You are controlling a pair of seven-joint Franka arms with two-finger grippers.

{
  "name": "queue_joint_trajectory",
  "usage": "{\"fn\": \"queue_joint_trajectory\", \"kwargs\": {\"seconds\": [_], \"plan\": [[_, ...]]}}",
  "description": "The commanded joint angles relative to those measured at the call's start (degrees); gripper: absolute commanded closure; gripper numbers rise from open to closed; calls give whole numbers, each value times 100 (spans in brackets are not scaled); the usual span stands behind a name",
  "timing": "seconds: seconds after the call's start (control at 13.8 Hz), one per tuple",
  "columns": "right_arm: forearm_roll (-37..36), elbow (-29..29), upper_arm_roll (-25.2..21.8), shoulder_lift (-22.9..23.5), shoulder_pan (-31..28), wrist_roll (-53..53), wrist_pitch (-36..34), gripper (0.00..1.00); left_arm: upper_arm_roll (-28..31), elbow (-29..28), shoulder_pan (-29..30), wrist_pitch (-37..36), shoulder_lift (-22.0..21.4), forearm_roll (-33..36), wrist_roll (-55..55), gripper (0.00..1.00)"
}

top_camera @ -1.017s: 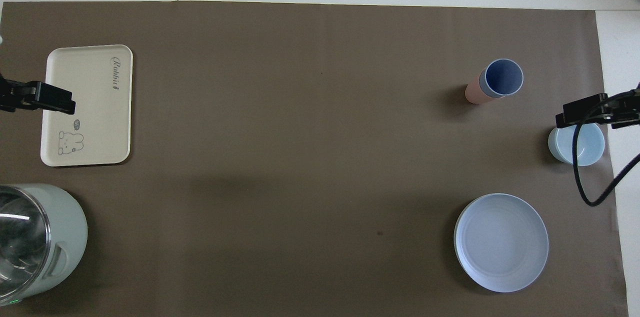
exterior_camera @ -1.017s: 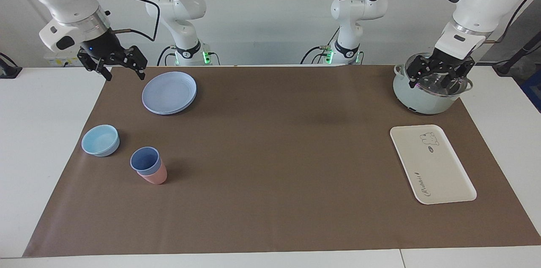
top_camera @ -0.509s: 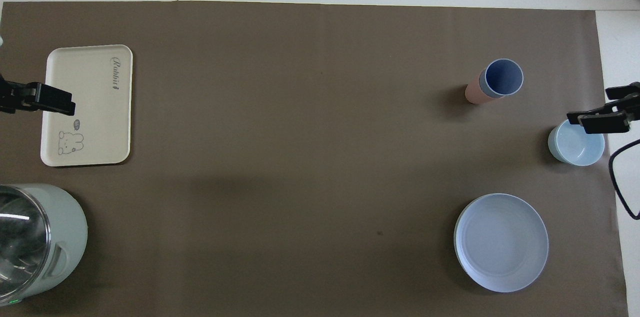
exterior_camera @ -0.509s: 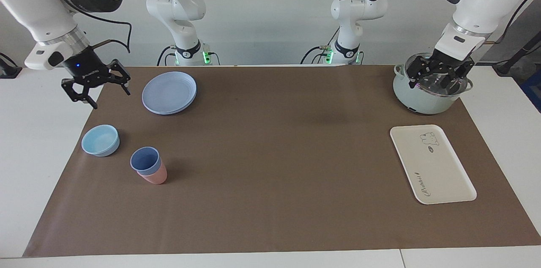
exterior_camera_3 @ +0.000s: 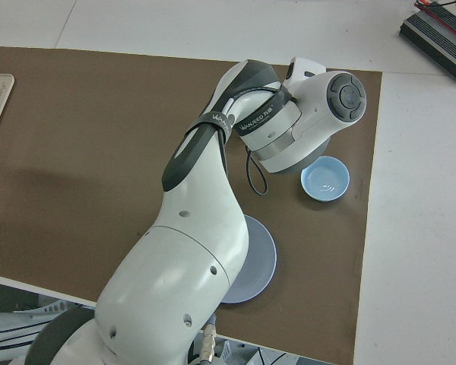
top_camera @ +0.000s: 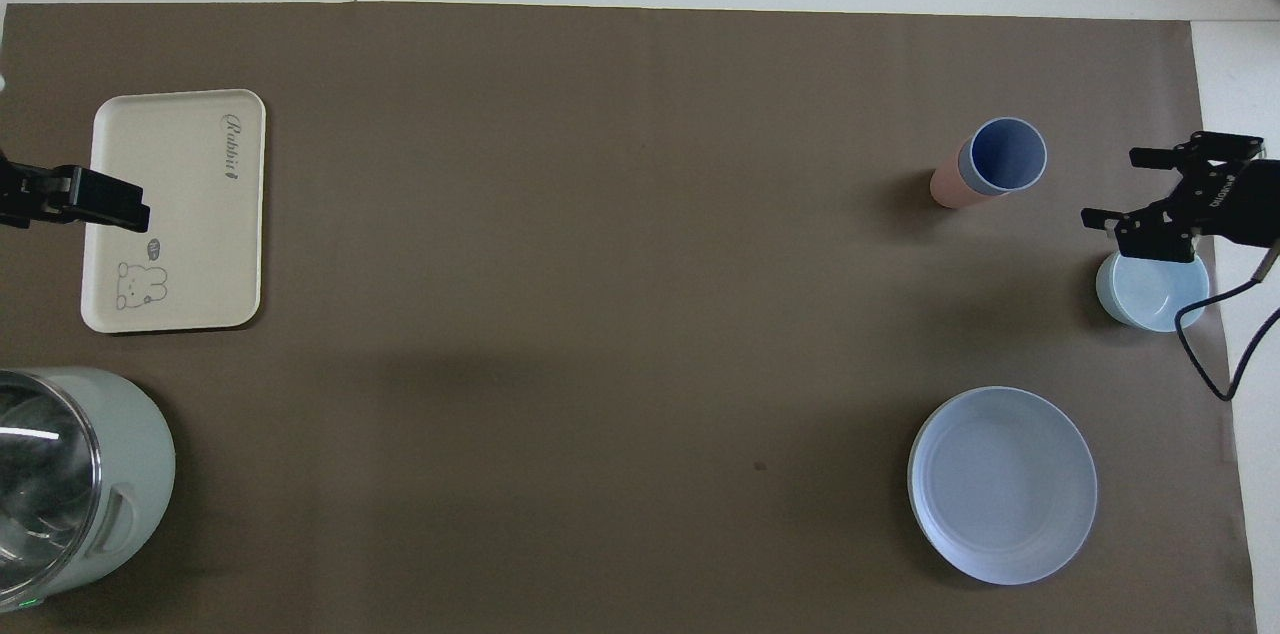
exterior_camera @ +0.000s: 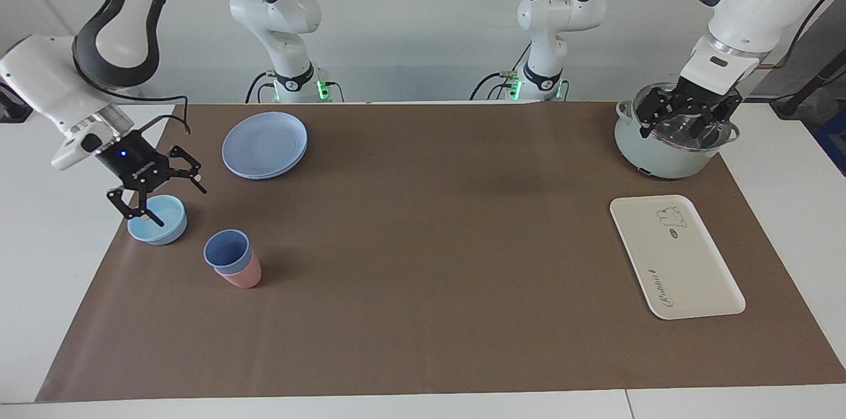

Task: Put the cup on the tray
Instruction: 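Move the right gripper to the pink-and-blue cup and grasp it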

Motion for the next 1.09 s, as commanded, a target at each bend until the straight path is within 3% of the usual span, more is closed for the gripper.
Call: {"fn": "queue_joint_trajectory", "kwargs": {"seconds": [0.0, 0.58, 1.02], "plan": [[752, 25, 54, 308, -50, -726, 108, 0, 24, -196, 5, -4, -185, -6, 24, 0], [2248, 17, 63, 1187, -243, -2529, -190, 0, 24, -196, 5, -4, -185, -6, 24, 0], [3136, 8, 71, 1531, -156, -3400, -235, 0, 24, -196, 5, -4, -185, -6, 24, 0]]}}
